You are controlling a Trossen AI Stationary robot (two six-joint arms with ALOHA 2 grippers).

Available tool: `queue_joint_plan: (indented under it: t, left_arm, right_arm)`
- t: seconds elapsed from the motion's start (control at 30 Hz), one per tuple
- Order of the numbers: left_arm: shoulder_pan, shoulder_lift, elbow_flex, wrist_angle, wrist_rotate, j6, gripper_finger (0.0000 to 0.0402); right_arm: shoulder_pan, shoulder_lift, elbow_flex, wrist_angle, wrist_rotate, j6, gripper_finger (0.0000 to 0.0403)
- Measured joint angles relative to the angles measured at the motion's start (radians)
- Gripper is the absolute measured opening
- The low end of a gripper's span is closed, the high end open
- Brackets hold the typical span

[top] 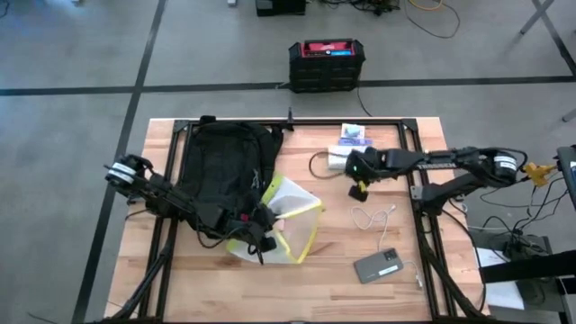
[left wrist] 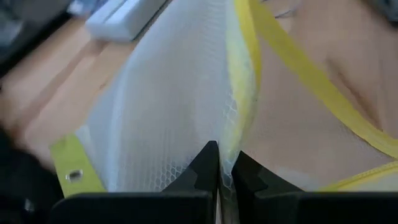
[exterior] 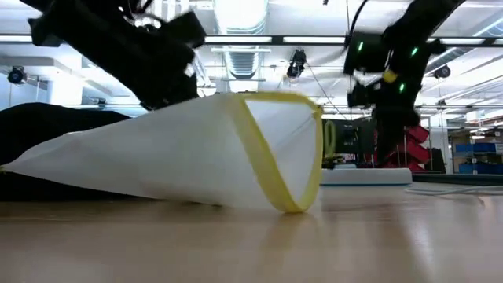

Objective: Unpack backpack
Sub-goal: Move the white pill organizer to the top right of the table, then remove the light pink charger adapter from the white zip bag

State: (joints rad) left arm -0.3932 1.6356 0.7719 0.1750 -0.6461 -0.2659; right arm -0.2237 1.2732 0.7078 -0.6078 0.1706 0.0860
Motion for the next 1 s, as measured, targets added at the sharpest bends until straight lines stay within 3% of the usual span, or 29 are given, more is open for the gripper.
queue_joint_plan:
  t: [0.13,0.23,0.43,0.5,0.6,0.73,0.87,1.0]
  left_arm:
    - [-0.020,0.000,-0.001,0.235,0.004,0.195,0.0000]
    - [-0.013,0.003,-0.002,0.322,0.017,0.263,0.0000]
    - [0.047,0.029,-0.003,0.336,0.094,0.255,0.0000]
    - [0.077,0.064,-0.004,0.393,0.126,0.255,0.0000]
    - [0.121,0.126,-0.001,0.505,0.199,0.257,0.0000]
    - [0.142,0.149,0.015,0.476,0.239,0.256,0.0000]
    - [0.127,0.079,0.019,0.348,0.228,0.238,0.0000]
    - [0.134,0.024,0.019,0.138,0.137,0.208,0.0000]
  right_arm:
    - [0.246,-0.036,0.000,0.090,0.015,0.079,0.0000]
    - [0.443,-0.041,0.000,0.217,0.076,0.134,0.0000]
    - [0.774,-0.036,0.025,0.416,0.419,0.150,0.0000]
    - [0.828,-0.025,0.031,0.531,0.469,0.088,0.0000]
    - [0.843,0.024,0.041,0.694,0.433,-0.018,0.0000]
    - [0.774,0.136,0.057,0.716,0.408,-0.050,0.0000]
    - [0.693,0.260,0.086,0.715,0.365,0.011,0.0000]
    - [0.643,0.390,0.161,0.717,0.333,0.041,0.0000]
